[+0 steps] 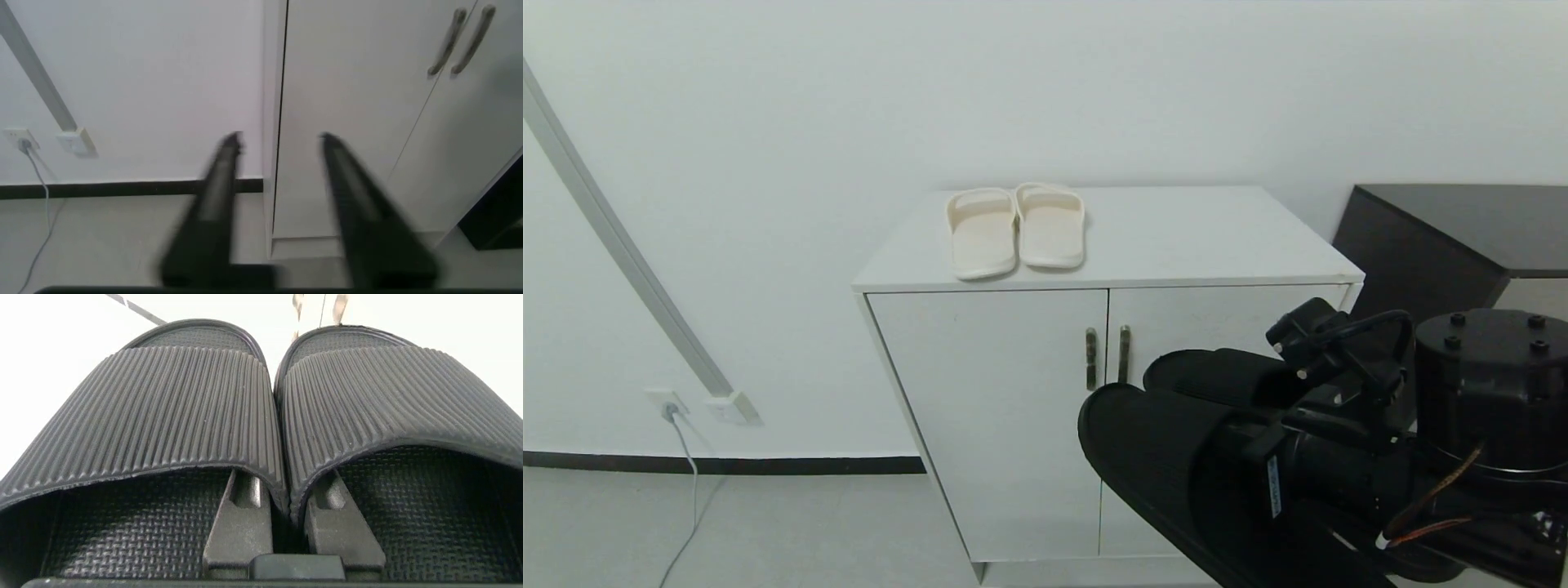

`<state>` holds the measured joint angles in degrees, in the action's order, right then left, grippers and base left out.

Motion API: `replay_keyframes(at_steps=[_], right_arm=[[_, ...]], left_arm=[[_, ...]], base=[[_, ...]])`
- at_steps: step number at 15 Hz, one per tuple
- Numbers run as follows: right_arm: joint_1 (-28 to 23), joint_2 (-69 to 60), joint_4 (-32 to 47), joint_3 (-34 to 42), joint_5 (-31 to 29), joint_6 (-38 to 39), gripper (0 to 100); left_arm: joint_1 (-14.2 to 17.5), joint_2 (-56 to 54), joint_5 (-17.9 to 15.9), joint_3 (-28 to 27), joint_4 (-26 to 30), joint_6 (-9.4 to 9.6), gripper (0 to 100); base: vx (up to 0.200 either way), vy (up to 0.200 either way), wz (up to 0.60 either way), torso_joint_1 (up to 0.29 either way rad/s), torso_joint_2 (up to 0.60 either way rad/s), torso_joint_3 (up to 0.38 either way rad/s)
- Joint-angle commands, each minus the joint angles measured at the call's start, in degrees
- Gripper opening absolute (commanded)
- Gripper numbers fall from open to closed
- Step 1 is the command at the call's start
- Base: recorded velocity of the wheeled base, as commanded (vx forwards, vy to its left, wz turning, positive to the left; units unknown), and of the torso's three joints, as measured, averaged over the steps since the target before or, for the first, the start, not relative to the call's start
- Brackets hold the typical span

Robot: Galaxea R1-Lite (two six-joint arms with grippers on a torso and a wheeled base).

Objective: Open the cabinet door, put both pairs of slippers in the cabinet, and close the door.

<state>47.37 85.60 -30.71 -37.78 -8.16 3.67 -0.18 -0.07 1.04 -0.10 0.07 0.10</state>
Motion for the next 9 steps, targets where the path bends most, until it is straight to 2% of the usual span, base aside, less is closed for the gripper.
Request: replay_keyframes(at_steps=[1, 9], right_arm=[[0.0, 0.1, -0.1, 0.2, 0.0, 0.0, 0], [0.3, 0.1, 0.0, 1.0, 0.0, 0.0, 0]], left_arm=[[0.0, 0.1, 0.0, 0.0, 0.0, -0.01, 100], [0.0, 0.1, 0.0, 0.0, 0.0, 0.08, 100]], base=[[0.000, 0.000, 0.00, -0.188, 0.51, 0.320], [0.000, 0.000, 0.00, -0.157, 0.48, 0.324]])
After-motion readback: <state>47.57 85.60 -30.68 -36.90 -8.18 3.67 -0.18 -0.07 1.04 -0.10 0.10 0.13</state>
